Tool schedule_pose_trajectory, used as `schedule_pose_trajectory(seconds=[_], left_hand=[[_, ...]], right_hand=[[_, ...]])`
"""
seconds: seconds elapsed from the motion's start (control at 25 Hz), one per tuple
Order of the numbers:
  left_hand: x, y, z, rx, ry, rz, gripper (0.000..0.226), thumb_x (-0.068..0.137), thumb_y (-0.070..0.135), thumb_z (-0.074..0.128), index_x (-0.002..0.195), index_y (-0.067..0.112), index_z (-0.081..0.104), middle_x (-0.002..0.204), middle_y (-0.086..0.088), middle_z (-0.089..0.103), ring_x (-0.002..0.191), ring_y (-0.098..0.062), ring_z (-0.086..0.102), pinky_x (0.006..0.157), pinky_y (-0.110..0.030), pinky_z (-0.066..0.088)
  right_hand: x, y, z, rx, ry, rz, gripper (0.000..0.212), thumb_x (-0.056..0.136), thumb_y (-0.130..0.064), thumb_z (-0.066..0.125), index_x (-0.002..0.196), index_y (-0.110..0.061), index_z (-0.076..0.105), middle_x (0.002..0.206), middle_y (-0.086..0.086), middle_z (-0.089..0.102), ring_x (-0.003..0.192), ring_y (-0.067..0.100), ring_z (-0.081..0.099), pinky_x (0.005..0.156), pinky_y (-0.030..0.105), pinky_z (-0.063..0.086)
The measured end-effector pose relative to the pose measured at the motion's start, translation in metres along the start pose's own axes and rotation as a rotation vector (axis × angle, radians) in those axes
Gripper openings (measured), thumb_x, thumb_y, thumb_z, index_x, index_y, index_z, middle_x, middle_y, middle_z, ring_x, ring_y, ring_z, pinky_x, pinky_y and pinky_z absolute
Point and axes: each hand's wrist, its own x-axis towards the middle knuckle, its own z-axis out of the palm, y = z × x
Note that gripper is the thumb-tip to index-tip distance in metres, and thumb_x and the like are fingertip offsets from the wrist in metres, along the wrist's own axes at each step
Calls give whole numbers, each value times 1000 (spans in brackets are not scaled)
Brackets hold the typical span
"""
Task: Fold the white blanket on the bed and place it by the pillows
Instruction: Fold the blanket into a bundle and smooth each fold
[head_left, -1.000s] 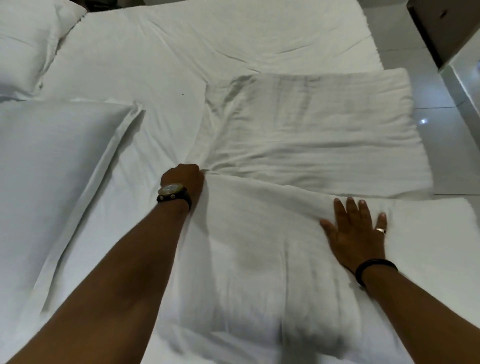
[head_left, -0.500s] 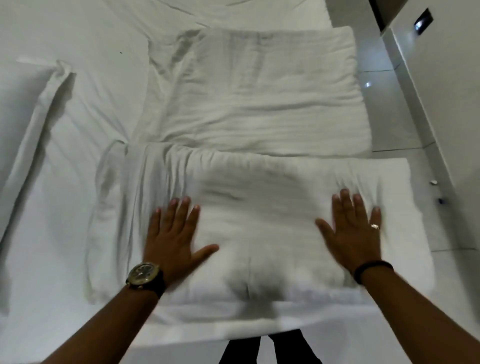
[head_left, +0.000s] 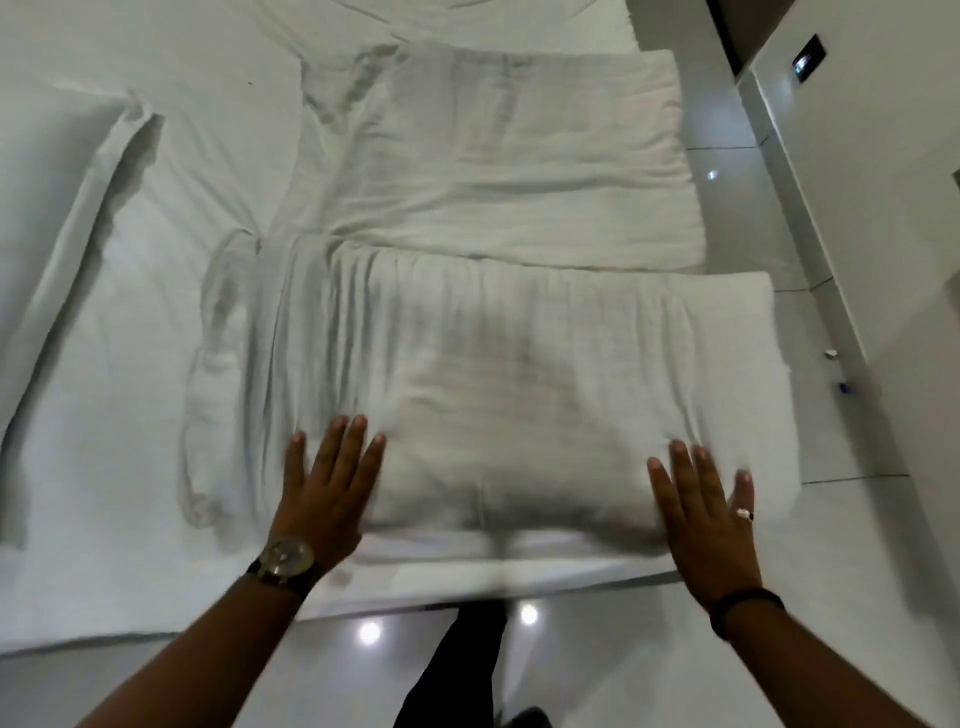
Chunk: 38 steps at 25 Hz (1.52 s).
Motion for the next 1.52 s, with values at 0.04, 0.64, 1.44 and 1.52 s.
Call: schedule_pose_trajectory(seconds=[0.04, 0.64, 1.44, 1.52], left_hand=[[16, -2, -6, 54, 12, 2, 66, 77, 12, 57, 142, 2, 45, 146, -27, 44, 134, -48, 42, 106, -67, 25], [-72, 20, -222, -230, -606, -189, 58, 37, 19, 69, 94, 17, 73, 96, -5, 71, 89, -26, 67, 69, -30, 57], [264, -76, -168, -205, -231, -125, 68, 77, 86, 22, 103, 33, 57, 121, 0, 64, 114, -28, 56, 89, -42, 39], [269, -80, -151, -159, -118, -54, 84, 69, 94, 7, 100, 32, 56, 112, -1, 66, 105, -27, 58, 80, -40, 40]], right_hand=[[17, 4, 3, -13, 14, -27, 81, 80, 20, 52, 151, -12, 31, 158, 21, 25, 146, 41, 23, 115, 66, 6], [-45, 48, -228, 293, -691, -43, 27, 56, -14, 55, 79, -19, 67, 87, 4, 68, 78, 22, 62, 63, 28, 48], [263, 62, -115, 472, -574, 198, 86, 74, -85, 30, 138, -28, 42, 144, 8, 47, 134, 31, 41, 107, 60, 30], [261, 51, -97, 405, -447, 193, 89, 78, -84, 30, 147, -28, 29, 150, 4, 39, 144, 27, 25, 113, 64, 15]])
